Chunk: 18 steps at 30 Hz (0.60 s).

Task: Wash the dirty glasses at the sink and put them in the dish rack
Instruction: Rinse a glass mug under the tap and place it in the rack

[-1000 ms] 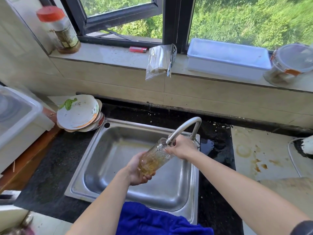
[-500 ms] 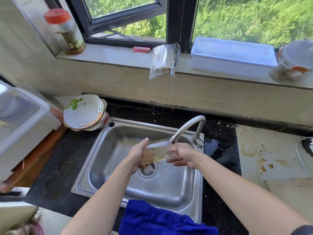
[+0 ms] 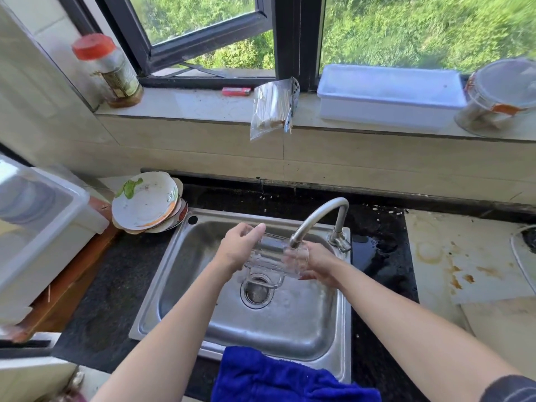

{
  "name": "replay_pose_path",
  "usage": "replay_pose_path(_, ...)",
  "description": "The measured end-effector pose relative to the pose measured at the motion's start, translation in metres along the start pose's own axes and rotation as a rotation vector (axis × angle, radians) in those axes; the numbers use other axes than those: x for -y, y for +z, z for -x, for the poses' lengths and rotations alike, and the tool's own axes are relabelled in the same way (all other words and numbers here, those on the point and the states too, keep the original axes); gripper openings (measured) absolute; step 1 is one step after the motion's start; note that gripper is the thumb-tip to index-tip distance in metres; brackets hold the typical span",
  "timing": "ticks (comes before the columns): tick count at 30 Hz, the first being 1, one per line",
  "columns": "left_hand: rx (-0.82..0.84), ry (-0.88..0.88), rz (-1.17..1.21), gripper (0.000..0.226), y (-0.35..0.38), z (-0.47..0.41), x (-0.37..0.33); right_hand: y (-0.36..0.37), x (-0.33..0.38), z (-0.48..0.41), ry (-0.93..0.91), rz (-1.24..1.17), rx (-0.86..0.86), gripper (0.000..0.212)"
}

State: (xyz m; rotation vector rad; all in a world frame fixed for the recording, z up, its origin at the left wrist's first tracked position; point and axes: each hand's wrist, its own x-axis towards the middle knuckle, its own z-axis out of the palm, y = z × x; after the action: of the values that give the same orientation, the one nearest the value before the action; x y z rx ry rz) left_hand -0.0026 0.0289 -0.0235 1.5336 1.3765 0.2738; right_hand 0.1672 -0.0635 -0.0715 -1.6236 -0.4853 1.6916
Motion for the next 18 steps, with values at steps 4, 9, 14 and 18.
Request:
replay_pose_path(4,0.176,-0.248,0.375,0.035,0.014,-0.006,0.013,-0.004,0.002,0.004,0.019,0.013,-0.064,0.023)
replay_pose_path(9,0.158,-0.410,0.577,0.037,0.049,-0.002,0.042,-0.007,-0.006,0.007,0.071,-0.006,-0.275,0.008)
replay_pose_path(14,0.176,-0.502,0.696,0.039,0.066,-0.013,0.048,-0.011,-0.003,0.016,-0.023,0.245,-0.334,0.020)
replay_pose_path(18,0.303,-0.556,0.746,0.052,0.070,-0.031,0.049,-0.007,0.006,0.025,-0.134,0.392,-0.270,0.024)
